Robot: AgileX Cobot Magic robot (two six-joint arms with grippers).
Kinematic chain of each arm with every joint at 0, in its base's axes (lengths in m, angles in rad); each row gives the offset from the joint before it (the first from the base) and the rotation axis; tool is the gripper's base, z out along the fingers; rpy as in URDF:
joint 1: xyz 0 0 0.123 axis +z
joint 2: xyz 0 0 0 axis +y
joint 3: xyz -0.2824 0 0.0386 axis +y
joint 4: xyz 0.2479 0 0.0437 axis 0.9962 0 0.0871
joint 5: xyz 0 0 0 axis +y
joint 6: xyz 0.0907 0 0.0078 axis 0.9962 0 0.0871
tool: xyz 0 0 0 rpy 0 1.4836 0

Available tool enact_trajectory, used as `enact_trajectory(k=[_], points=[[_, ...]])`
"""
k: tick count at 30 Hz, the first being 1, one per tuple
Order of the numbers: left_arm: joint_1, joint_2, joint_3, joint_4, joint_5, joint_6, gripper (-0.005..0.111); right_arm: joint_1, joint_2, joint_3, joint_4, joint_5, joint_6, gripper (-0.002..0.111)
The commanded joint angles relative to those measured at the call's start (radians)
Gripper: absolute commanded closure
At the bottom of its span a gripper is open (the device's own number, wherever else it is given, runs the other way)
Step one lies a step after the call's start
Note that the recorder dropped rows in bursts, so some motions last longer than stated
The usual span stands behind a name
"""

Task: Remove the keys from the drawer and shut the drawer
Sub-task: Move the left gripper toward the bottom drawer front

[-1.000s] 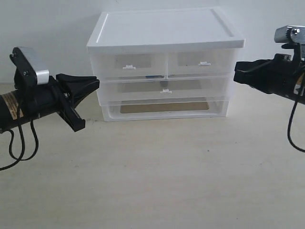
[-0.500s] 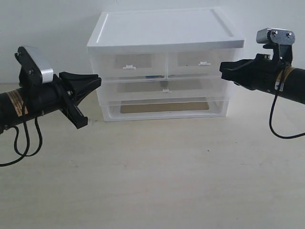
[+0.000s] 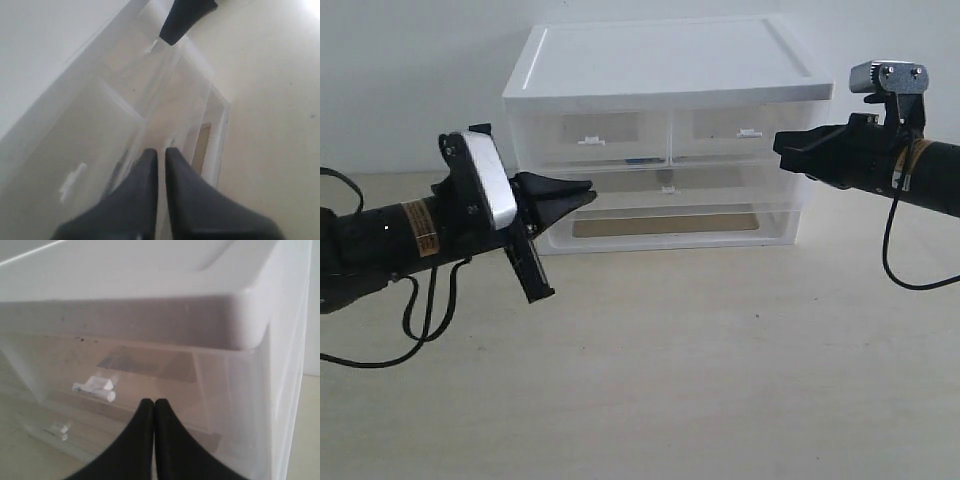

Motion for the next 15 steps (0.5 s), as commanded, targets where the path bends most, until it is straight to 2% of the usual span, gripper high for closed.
enact_trajectory(k=[1,3,5,8,11,15], points=[[-0.06,0.045,-0.087,-0.009,0.036,0.094,0.1,-0.002,0.001,-0.018,0.049,0.006,-0.001,0.108],[-0.084,0.067,-0.131,-0.009,0.09,0.098,0.091,-0.002,0.001,-0.018,0.049,0.006,-0.001,0.108],[-0.106,0.092,-0.173,-0.009,0.146,0.098,0.078,-0.002,0.001,-0.018,0.049,0.006,-0.001,0.108],[-0.128,0.132,-0.228,-0.009,0.163,0.129,0.06,-0.002,0.001,-0.018,0.049,0.006,-0.001,0.108],[-0.152,0.18,-0.275,-0.009,0.163,0.222,0.052,-0.002,0.0,-0.018,0.049,0.006,0.003,0.108],[-0.177,0.24,-0.331,-0.009,0.176,0.424,0.052,-0.002,0.0,-0.018,0.049,0.006,0.003,0.108]])
